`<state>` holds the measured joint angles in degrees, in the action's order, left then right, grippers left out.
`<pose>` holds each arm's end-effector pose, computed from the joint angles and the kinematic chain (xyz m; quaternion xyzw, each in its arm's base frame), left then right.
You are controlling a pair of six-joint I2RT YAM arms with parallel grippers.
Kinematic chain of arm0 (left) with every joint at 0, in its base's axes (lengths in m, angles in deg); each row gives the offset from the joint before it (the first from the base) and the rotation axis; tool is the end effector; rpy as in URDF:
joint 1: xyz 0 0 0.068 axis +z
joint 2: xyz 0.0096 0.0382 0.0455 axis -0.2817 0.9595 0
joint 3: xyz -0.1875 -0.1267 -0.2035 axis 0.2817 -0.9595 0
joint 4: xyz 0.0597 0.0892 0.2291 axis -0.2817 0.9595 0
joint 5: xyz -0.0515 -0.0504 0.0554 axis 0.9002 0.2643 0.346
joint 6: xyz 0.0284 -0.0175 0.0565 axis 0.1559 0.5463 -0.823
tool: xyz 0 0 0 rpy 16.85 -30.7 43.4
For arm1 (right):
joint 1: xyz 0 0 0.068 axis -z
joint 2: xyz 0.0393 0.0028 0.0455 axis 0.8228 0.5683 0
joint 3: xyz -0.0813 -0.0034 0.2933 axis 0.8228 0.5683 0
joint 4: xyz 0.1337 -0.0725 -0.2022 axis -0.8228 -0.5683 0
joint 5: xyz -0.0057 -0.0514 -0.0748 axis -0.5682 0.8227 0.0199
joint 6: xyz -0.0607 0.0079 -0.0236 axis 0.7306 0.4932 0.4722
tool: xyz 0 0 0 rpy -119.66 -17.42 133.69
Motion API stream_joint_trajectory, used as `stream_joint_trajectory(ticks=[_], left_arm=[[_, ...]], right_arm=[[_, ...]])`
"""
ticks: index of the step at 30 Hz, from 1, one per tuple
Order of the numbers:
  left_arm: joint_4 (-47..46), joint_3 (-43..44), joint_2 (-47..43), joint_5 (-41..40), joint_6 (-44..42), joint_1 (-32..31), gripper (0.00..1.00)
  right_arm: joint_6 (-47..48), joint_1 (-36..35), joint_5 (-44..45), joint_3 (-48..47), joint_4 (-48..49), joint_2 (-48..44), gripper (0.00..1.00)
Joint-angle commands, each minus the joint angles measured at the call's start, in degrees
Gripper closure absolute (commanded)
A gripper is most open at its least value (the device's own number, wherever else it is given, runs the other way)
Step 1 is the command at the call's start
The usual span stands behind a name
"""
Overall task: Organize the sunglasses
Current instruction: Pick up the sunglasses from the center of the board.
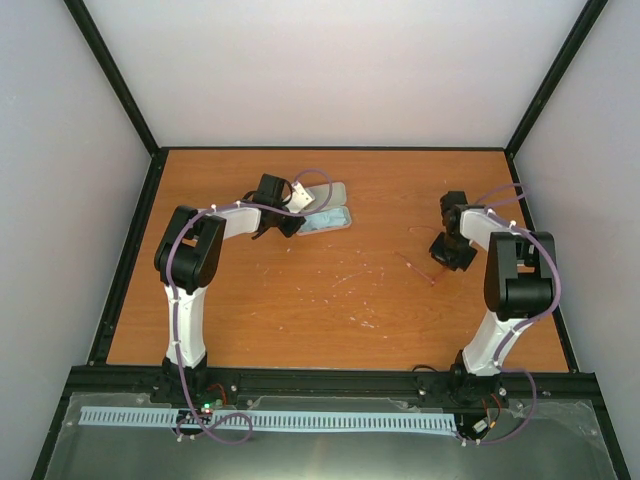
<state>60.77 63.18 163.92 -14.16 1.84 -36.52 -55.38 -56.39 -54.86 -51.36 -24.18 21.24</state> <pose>0.4256 -0.1699 0.1484 0.3953 0.8493 -0.1065 0.3333 0.3152 -0.0006 0.1710 0.3090 0.9482 -0.0438 0.0592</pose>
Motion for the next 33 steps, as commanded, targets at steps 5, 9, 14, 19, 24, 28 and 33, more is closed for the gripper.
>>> stream_joint_trajectory(ticks=[5,9,14,19,24,28,33], left_arm=[[4.1,-1.3,-1.0,-4.4,-0.4,0.7,0.70],[4.4,-1.1,-2.1,-5.3,-0.2,0.7,0.58],[4.9,-1.0,-4.1,-6.7,-0.7,0.7,0.50],[5.5,-0.9,-6.2,-7.7,-0.9,0.7,0.47],[5.9,-1.3,-8.3,-7.9,-0.2,0.8,0.47],[6.1,-1.5,-9.9,-8.2,0.7,0.7,0.46],[6.0,0.2,-11.1,-8.7,1.5,0.7,0.46]], right_arm=[[2.4,1.2,1.8,-3.5,0.8,0.3,0.97],[4.4,1.2,-0.9,-3.8,1.9,-1.1,0.97],[6.2,1.0,-2.6,-4.2,2.9,-1.7,0.97],[7.6,-0.5,-3.7,-5.1,4.0,-2.0,0.97],[9.4,-3.2,-5.9,-6.2,6.1,-1.4,0.97],[10.6,-4.9,-8.8,-6.9,8.8,-0.6,0.97],[13.3,-5.5,-14.3,-7.5,11.7,-0.8,0.97]])
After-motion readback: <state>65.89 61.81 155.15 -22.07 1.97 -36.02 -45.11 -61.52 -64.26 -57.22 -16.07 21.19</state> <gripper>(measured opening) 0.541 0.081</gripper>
